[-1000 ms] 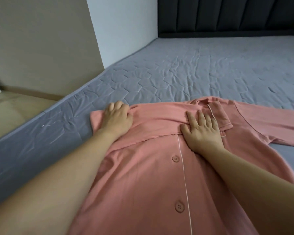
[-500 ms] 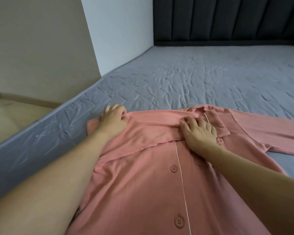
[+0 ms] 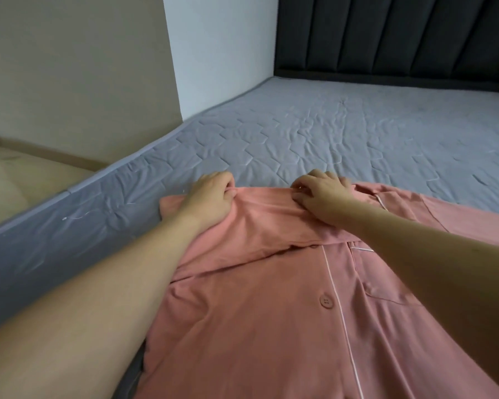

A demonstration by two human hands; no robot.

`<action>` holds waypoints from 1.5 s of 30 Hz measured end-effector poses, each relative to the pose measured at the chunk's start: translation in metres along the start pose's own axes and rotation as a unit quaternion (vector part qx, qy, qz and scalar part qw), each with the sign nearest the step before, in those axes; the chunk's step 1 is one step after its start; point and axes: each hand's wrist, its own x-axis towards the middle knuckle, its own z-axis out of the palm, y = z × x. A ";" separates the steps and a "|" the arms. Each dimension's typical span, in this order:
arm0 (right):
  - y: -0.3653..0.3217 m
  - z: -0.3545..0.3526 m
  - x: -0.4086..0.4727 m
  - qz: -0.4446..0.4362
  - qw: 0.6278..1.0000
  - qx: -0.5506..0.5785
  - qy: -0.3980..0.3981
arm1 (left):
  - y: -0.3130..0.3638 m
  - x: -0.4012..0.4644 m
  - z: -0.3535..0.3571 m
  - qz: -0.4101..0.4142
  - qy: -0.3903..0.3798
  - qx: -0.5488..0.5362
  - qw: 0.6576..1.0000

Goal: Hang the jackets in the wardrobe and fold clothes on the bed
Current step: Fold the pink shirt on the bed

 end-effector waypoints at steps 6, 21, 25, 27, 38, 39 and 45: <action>-0.006 0.005 0.003 -0.041 0.999 0.009 -0.023 | -0.005 0.001 -0.004 -0.018 -0.006 -0.071 0.997; 0.085 -0.042 -0.005 0.075 0.988 -0.106 -0.083 | 0.076 0.039 0.026 -0.056 -0.094 0.041 0.993; 0.112 -0.054 -0.018 0.080 0.985 -0.042 -0.146 | 0.127 0.046 0.065 0.030 -0.184 0.026 0.982; 0.123 -0.054 -0.021 0.049 0.995 -0.014 -0.085 | 0.135 0.047 0.079 0.039 -0.138 0.011 0.990; 0.137 -0.047 -0.026 0.033 0.969 0.246 -0.004 | 0.138 0.052 0.086 -0.071 -0.118 -0.159 0.978; 0.138 -0.051 -0.028 0.047 0.951 0.304 -0.007 | 0.142 0.054 0.086 -0.081 -0.126 -0.140 0.979; 0.138 -0.054 -0.034 0.148 0.940 0.269 -0.151 | 0.151 0.061 0.092 -0.104 -0.178 -0.017 0.978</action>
